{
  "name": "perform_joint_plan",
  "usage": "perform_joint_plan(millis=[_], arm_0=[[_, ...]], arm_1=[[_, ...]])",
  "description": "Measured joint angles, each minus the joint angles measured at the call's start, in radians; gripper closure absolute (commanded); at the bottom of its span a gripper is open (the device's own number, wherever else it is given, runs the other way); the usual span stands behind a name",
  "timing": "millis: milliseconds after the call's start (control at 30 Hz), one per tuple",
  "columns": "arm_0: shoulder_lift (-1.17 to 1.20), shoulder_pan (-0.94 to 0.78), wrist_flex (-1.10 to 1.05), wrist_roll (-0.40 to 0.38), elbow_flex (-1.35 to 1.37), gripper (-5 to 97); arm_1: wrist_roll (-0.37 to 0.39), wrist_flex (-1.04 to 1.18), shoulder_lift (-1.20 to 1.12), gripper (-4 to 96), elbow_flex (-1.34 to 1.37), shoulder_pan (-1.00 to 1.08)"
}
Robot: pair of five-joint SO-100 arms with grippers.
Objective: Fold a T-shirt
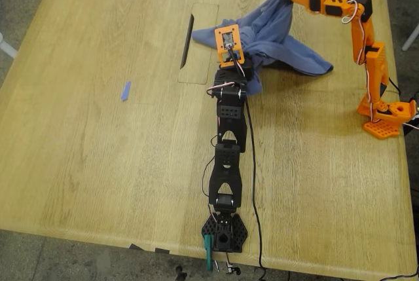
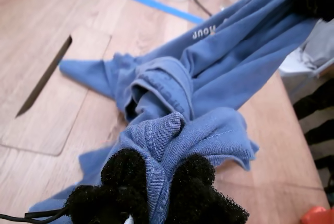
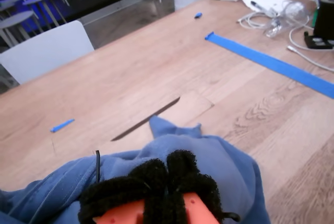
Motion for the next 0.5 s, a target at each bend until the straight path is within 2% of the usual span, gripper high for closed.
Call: perform_joint_plan(millis=[500], arm_0=[[0.175, 0.000, -0.064, 0.003, 0.000, 92]], arm_1=[[0.002, -0.069, 0.104, 91.5, 0.000, 0.037]])
